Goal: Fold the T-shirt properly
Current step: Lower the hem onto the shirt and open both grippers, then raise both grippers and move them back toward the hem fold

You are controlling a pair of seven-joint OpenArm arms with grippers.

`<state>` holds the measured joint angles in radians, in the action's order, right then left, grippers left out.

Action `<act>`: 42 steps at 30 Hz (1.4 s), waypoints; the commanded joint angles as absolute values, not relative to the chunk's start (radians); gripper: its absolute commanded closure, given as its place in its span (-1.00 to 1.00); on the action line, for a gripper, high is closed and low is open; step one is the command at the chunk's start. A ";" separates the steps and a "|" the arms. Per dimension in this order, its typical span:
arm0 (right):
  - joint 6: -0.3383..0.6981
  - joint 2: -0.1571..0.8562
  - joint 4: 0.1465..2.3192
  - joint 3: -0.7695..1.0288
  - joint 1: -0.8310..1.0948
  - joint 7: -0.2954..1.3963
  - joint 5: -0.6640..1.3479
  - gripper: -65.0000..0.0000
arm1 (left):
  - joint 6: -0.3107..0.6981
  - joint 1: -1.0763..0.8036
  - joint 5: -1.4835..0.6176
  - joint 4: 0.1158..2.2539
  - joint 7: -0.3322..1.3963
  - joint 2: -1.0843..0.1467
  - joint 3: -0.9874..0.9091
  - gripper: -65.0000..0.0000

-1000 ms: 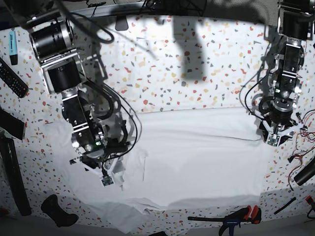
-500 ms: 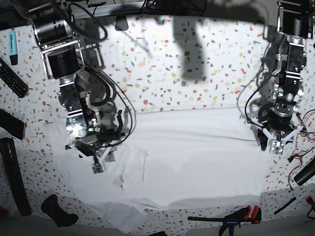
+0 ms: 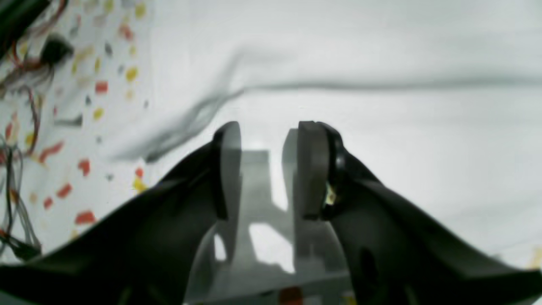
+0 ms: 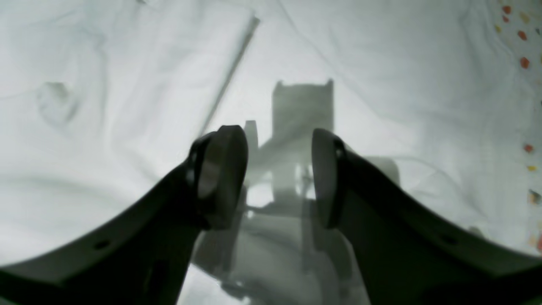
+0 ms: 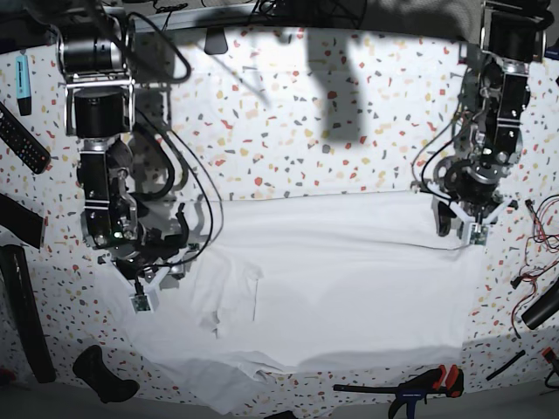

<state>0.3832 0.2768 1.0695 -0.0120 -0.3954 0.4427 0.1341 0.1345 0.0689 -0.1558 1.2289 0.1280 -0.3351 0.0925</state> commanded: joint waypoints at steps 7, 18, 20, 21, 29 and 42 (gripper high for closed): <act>0.396 0.280 1.086 -0.009 -0.338 0.359 0.135 0.12 | 0.136 0.117 -0.159 1.201 0.081 -0.346 0.087 0.33; 0.396 0.282 1.086 -0.009 -0.284 0.431 0.136 0.12 | 0.229 0.116 -0.159 1.199 0.120 -0.350 0.087 0.33; 0.396 0.283 1.086 -0.009 -0.284 0.431 0.135 0.12 | 0.240 0.114 -0.159 1.199 0.136 -0.350 0.087 0.33; 0.396 0.282 1.086 -0.010 -0.284 0.434 0.135 0.12 | 0.241 0.113 -0.158 1.198 0.143 -0.350 0.087 0.33; 0.396 0.282 1.089 -0.010 -0.265 0.448 0.135 0.12 | 0.263 0.103 -0.144 1.174 0.161 -0.378 0.087 0.33; 0.396 0.283 1.199 -0.009 -0.223 0.534 0.164 0.12 | 0.416 0.052 -0.214 1.174 0.257 -0.405 0.087 0.34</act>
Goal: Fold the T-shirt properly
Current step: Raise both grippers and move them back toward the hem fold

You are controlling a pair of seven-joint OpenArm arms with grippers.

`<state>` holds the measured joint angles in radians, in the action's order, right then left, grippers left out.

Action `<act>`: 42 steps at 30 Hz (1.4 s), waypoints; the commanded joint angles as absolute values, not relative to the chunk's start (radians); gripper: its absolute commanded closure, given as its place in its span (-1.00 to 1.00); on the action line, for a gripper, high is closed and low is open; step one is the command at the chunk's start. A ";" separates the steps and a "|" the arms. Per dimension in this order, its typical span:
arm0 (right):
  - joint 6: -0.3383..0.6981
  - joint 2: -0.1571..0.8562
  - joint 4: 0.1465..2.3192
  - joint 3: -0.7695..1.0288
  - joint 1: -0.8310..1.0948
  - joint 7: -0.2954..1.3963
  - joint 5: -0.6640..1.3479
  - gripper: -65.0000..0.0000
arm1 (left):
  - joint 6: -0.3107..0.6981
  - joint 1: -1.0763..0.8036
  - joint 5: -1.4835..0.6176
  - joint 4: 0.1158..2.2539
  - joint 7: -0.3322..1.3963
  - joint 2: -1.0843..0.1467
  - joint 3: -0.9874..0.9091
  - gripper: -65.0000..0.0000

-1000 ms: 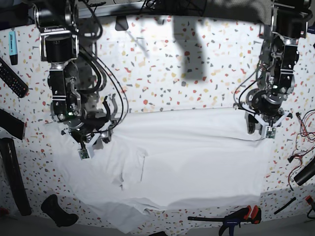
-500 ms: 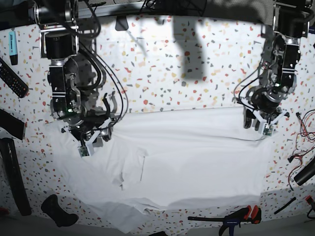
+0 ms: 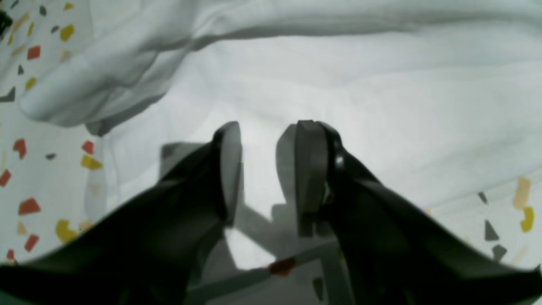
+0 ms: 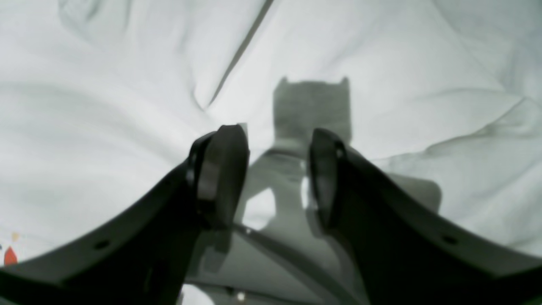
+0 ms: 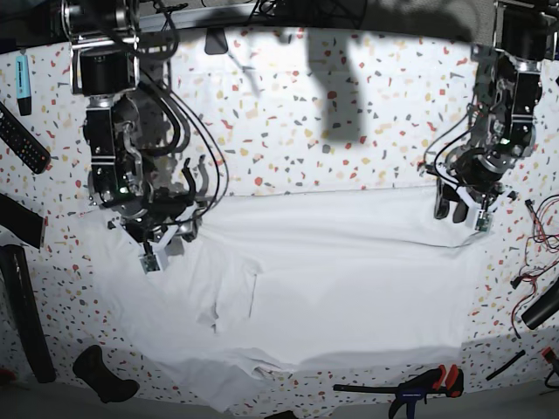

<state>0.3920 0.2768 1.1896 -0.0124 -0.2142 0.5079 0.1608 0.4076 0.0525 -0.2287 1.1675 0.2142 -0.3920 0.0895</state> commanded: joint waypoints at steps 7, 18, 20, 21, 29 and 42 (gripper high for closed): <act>0.396 0.283 1.301 -0.009 -0.129 0.543 0.163 0.12 | 0.416 0.014 -0.245 1.179 0.266 -0.440 0.087 0.34; 0.396 0.283 1.479 -0.006 0.055 0.569 0.160 0.12 | 0.416 -0.168 -0.292 1.303 0.266 -0.538 0.086 0.34; 0.396 0.283 1.520 -0.006 0.099 0.570 0.158 0.12 | 0.411 -0.207 -0.289 1.341 0.266 -0.538 0.086 0.34; 0.396 0.283 1.539 -0.006 0.121 0.570 0.156 0.12 | 0.412 -0.227 -0.289 1.359 0.266 -0.538 0.086 0.34; 0.396 0.284 1.678 -0.006 0.302 0.587 0.078 0.12 | 0.356 -0.353 -0.288 1.497 0.333 -0.538 0.084 0.34; 0.389 0.319 1.919 0.045 0.415 0.546 0.122 0.12 | 0.352 -0.477 -0.255 1.662 0.292 -0.530 -0.028 0.34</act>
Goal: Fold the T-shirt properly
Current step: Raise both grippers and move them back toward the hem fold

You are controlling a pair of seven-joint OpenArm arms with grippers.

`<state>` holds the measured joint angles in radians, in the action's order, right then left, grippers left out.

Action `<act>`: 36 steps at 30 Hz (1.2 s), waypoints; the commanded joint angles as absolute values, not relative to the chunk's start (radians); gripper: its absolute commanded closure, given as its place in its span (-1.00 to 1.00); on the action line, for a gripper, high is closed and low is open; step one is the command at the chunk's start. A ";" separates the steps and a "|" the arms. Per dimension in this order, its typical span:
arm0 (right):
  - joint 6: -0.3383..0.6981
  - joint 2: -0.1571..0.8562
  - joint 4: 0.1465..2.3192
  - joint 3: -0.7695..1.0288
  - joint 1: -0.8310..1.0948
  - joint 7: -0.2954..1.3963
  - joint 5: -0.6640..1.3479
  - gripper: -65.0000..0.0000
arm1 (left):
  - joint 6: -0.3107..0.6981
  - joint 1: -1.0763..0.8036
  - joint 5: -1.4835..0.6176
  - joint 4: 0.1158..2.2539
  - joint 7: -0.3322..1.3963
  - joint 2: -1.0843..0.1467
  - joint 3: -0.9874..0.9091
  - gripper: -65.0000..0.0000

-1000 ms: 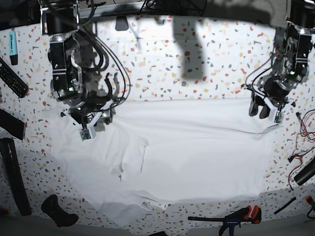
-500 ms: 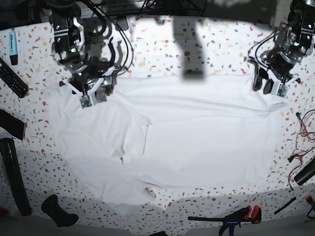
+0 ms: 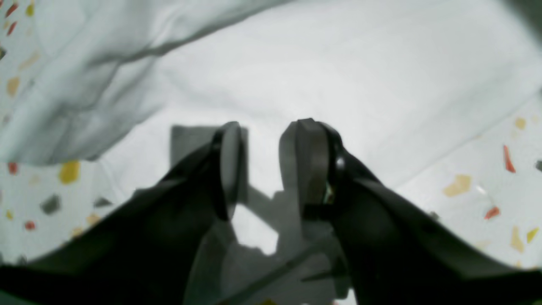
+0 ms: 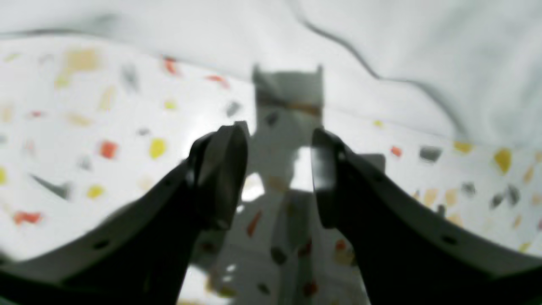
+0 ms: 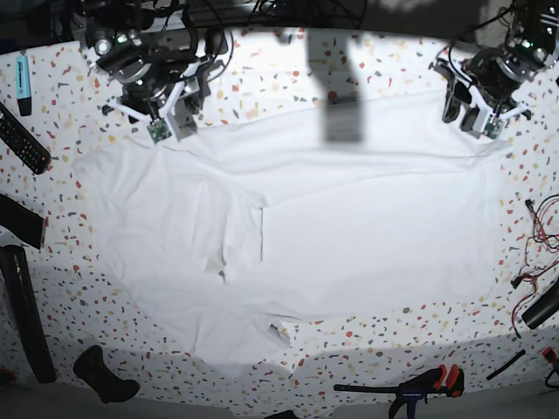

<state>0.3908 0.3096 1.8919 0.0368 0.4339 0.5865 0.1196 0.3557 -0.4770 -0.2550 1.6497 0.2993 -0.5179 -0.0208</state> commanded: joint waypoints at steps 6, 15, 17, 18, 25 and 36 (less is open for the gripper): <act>0.367 0.318 1.876 0.115 0.233 0.540 0.160 0.13 | 0.352 -0.452 -0.264 1.662 0.291 -0.529 -0.041 0.34; 0.366 0.319 1.613 0.131 0.118 0.566 0.082 0.12 | 0.352 -0.448 -0.263 1.662 0.308 -0.530 -0.041 0.34; 0.366 0.319 1.617 0.131 0.143 0.571 0.082 0.12 | 0.352 -0.449 -0.263 1.662 0.315 -0.530 -0.041 0.34; 0.367 0.320 1.617 0.131 0.159 0.575 0.082 0.13 | 0.351 -0.449 -0.263 1.662 0.323 -0.530 -0.041 0.34; 0.366 0.403 1.617 0.132 0.323 0.585 0.082 0.12 | 0.351 -0.455 -0.263 1.662 0.334 -0.530 -0.041 0.34; 0.366 0.457 1.834 0.132 0.577 0.606 0.089 0.12 | 0.352 -0.476 -0.263 1.669 0.382 -0.530 -0.041 0.34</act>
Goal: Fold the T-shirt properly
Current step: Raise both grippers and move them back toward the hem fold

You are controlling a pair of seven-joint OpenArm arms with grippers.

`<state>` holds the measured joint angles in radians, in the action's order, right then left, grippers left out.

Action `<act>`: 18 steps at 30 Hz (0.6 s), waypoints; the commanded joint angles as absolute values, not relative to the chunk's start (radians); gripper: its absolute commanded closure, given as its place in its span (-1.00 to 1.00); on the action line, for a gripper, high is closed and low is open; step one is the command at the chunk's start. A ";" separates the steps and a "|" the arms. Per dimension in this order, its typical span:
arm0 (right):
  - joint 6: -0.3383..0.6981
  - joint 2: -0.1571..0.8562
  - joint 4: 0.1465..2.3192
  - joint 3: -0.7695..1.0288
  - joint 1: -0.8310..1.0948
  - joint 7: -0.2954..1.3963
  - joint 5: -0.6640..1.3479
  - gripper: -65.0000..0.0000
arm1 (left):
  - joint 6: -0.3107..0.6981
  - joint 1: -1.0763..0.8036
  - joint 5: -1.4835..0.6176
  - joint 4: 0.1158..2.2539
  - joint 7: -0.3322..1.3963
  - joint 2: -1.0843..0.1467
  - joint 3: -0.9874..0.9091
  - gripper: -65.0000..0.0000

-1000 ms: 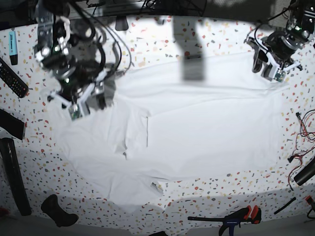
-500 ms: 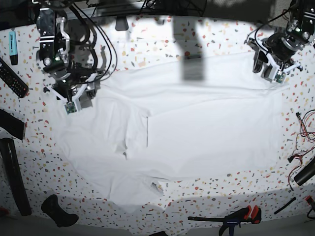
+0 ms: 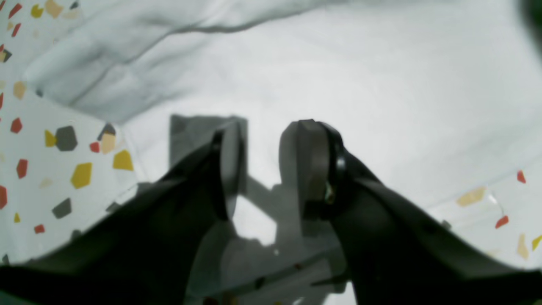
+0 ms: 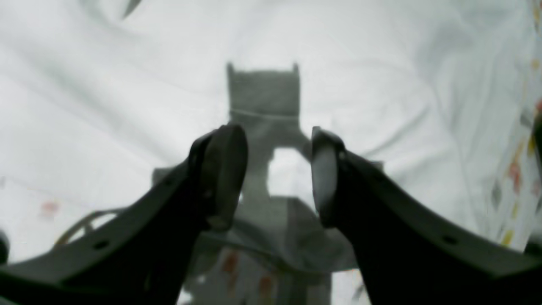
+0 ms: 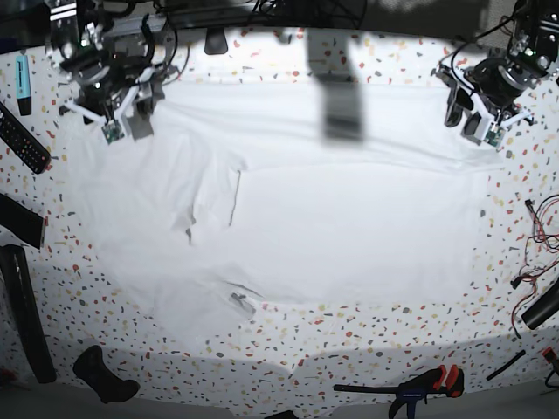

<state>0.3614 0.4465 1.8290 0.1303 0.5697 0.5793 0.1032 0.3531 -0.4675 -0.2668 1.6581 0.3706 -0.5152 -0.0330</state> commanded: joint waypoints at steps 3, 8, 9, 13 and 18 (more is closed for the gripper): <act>0.366 0.457 1.903 0.132 0.642 0.622 0.089 0.12 | 0.351 -0.515 -0.263 1.686 0.381 -0.530 -0.041 0.34; 0.366 0.457 1.961 0.132 0.711 0.635 0.088 0.12 | 0.352 -0.572 -0.262 1.720 0.387 -0.530 -0.044 0.34; 0.366 0.457 1.964 0.132 0.717 0.635 0.086 0.12 | 0.352 -0.583 -0.263 1.726 0.390 -0.530 -0.046 0.34; 0.366 0.457 1.966 0.132 0.718 0.640 0.081 0.12 | 0.352 -0.631 -0.260 1.745 0.397 -0.530 -0.066 0.34; 0.366 0.457 1.966 0.132 0.718 0.640 0.081 0.12 | 0.352 -0.684 -0.263 1.748 0.396 -0.530 -0.121 0.34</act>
